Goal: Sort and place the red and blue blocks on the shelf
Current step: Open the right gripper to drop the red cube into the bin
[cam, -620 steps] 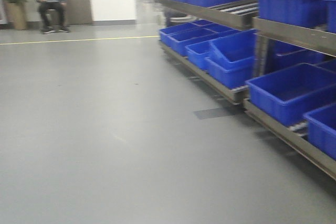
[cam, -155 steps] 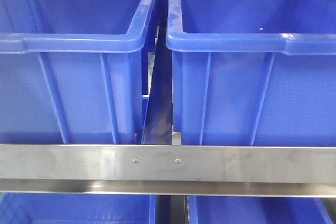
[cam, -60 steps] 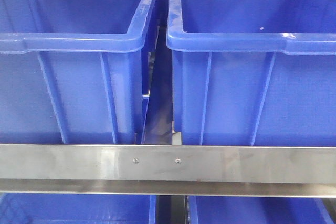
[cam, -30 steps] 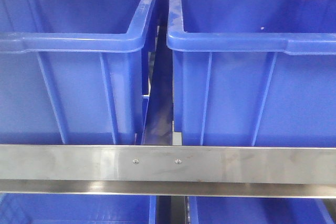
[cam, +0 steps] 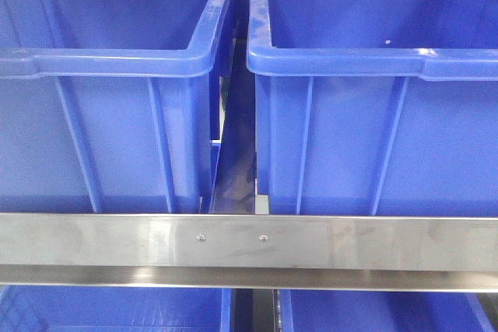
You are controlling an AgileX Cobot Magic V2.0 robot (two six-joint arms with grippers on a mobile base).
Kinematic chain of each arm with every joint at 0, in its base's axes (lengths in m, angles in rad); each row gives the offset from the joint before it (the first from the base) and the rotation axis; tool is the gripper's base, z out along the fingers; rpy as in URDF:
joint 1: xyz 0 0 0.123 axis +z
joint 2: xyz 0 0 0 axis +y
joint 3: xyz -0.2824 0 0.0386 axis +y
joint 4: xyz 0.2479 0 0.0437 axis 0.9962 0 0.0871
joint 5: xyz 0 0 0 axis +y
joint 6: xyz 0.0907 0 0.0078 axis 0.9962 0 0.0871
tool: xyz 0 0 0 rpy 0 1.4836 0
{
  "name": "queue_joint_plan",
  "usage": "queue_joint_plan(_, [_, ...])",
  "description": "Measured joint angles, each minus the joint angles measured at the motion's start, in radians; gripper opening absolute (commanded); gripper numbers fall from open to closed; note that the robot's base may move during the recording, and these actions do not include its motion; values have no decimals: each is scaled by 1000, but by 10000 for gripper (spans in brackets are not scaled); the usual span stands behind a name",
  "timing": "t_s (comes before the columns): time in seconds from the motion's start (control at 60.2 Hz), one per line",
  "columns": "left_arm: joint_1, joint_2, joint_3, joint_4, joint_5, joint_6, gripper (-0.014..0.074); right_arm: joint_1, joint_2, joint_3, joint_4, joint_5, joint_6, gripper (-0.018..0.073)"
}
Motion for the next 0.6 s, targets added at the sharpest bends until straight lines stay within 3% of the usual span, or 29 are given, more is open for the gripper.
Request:
queue_joint_plan(0.282, [0,-197,45,-4,14,0,128,0,-182,31,2,63,0,60])
queue_joint_plan(0.598, [0,-509,330,-4,-73,0,128,0,-542,364,8,63,0,60])
